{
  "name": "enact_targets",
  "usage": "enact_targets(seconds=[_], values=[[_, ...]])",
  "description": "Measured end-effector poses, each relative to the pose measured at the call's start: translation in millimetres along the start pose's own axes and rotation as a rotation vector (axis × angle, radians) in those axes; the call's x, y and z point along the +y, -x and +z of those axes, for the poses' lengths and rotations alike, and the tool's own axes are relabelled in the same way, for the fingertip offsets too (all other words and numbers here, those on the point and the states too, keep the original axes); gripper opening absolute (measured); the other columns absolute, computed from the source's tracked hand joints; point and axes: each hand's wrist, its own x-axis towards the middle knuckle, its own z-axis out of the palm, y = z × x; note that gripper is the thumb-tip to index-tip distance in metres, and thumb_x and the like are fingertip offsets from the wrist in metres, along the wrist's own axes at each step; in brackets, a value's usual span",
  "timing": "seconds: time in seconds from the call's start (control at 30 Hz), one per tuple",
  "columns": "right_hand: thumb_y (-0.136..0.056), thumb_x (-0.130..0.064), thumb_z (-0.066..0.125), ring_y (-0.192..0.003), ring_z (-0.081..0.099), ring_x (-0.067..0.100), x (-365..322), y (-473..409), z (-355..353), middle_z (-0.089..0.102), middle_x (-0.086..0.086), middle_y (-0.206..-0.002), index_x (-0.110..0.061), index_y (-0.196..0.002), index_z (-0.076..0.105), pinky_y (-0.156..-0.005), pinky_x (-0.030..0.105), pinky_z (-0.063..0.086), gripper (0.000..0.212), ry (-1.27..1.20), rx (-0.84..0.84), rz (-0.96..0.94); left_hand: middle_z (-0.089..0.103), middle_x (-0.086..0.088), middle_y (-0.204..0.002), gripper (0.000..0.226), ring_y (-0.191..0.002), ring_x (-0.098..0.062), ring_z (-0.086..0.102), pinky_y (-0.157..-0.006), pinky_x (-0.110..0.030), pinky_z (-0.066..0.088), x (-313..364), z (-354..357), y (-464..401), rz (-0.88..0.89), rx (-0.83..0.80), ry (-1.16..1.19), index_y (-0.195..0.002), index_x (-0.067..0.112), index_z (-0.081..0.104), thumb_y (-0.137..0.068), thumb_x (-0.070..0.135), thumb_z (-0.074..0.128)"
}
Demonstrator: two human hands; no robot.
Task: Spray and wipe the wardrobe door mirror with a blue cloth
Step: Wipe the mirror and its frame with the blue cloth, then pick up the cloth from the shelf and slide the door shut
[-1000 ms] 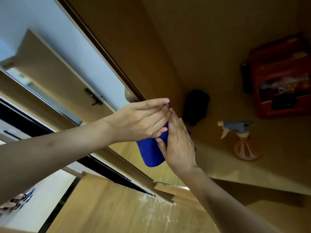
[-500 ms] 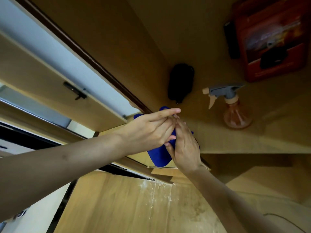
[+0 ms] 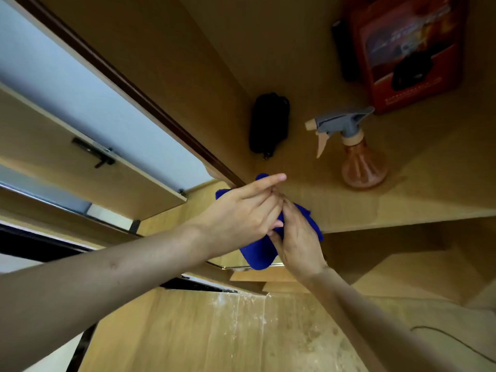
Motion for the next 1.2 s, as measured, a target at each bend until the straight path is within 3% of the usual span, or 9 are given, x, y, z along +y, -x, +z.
enact_targets(seconds=[0.13, 0.3, 0.4, 0.53, 0.67, 0.8, 0.93, 1.07, 1.2], values=[[-0.101, -0.030, 0.049, -0.138, 0.041, 0.012, -14, 1, -16, 0.043, 0.004, -0.150, -0.013, -0.150, 0.028, -0.108, 0.039, 0.043, 0.056, -0.022, -0.092, 0.053, 0.067, -0.015, -0.112, 0.047, -0.111, -0.029, 0.061, -0.120, -0.044, 0.013, 1, -7, 8, -0.110, 0.124, 0.120, -0.114, -0.002, 0.064, -0.107, 0.025, 0.025], [-0.099, -0.025, 0.044, -0.137, 0.031, -0.002, -40, -2, -43, 0.042, 0.007, -0.150, -0.013, -0.148, 0.028, -0.113, 0.019, 0.030, 0.053, 0.070, -0.059, -0.046, 0.065, -0.017, -0.121, 0.023, -0.120, -0.029, 0.058, -0.108, -0.046, 0.040, 8, -19, 30, -0.310, 0.429, 0.405, -0.114, -0.001, 0.066, -0.095, 0.003, 0.056], [-0.100, -0.026, 0.043, -0.137, 0.036, 0.008, -54, -7, -57, 0.041, 0.010, -0.150, -0.012, -0.148, 0.026, -0.112, 0.018, 0.029, 0.053, 0.142, -0.055, -0.138, 0.065, -0.016, -0.119, 0.025, -0.120, -0.027, 0.058, -0.102, -0.046, 0.045, 35, -33, 47, -0.772, 0.595, 0.717, -0.112, -0.002, 0.066, -0.088, 0.004, 0.067], [-0.103, -0.035, 0.037, -0.136, 0.036, 0.010, -72, -8, -72, 0.042, 0.005, -0.148, -0.014, -0.149, 0.026, -0.112, 0.010, 0.023, 0.051, 0.196, -0.079, -0.145, 0.054, -0.002, -0.125, 0.041, -0.121, -0.017, 0.052, -0.103, -0.031, 0.043, 75, -58, 49, -1.381, 0.715, 1.211, -0.121, 0.005, 0.052, -0.088, 0.022, 0.066], [-0.100, -0.032, 0.043, -0.133, 0.043, 0.012, -91, -2, -83, 0.045, 0.005, -0.147, -0.019, -0.148, 0.026, -0.106, 0.014, 0.033, 0.052, 0.218, -0.107, -0.037, 0.045, 0.018, -0.126, 0.050, -0.121, -0.004, 0.049, -0.099, -0.032, 0.047, 88, -76, 32, -1.761, 0.729, 1.678, -0.128, 0.019, 0.043, -0.088, 0.041, 0.064], [-0.101, -0.028, 0.049, -0.124, 0.044, -0.004, -107, 4, -96, 0.046, -0.008, -0.139, -0.016, -0.148, 0.031, -0.099, 0.005, 0.034, 0.052, 0.128, -0.130, 0.157, 0.052, 0.021, -0.125, 0.050, -0.118, 0.005, 0.050, -0.096, -0.022, 0.047, 84, -89, 11, -1.788, 0.700, 2.162, -0.129, 0.023, 0.045, -0.086, 0.042, 0.062], [-0.098, -0.019, 0.055, -0.116, 0.048, -0.014, -111, 6, -114, 0.050, -0.020, -0.131, -0.023, -0.144, 0.039, -0.094, 0.006, 0.041, 0.049, -0.075, -0.100, 0.444, 0.055, 0.016, -0.119, 0.032, -0.109, 0.006, 0.055, -0.081, -0.013, 0.051, 89, -85, -6, -1.700, 0.629, 2.368, -0.120, 0.029, 0.046, -0.091, 0.033, 0.059], [-0.096, -0.017, 0.060, -0.121, 0.052, 0.001, -106, 12, -132, 0.056, -0.011, -0.134, -0.025, -0.141, 0.046, -0.104, 0.026, 0.045, 0.048, -0.189, -0.050, 0.579, 0.059, 0.015, -0.110, 0.026, -0.095, 0.014, 0.058, -0.077, -0.012, 0.050, 102, -84, -25, -1.630, 0.564, 2.482, -0.116, 0.023, 0.048, -0.093, 0.026, 0.059], [-0.093, -0.020, 0.064, -0.114, 0.062, 0.011, -92, 26, -155, 0.064, -0.011, -0.124, -0.029, -0.133, 0.053, -0.098, 0.043, 0.052, 0.043, -0.397, 0.112, 0.804, 0.070, 0.001, -0.105, 0.025, -0.089, -0.003, 0.067, -0.070, -0.019, 0.052, 117, -85, -51, -1.551, 0.312, 2.741, -0.109, 0.015, 0.061, -0.096, 0.034, 0.053]])
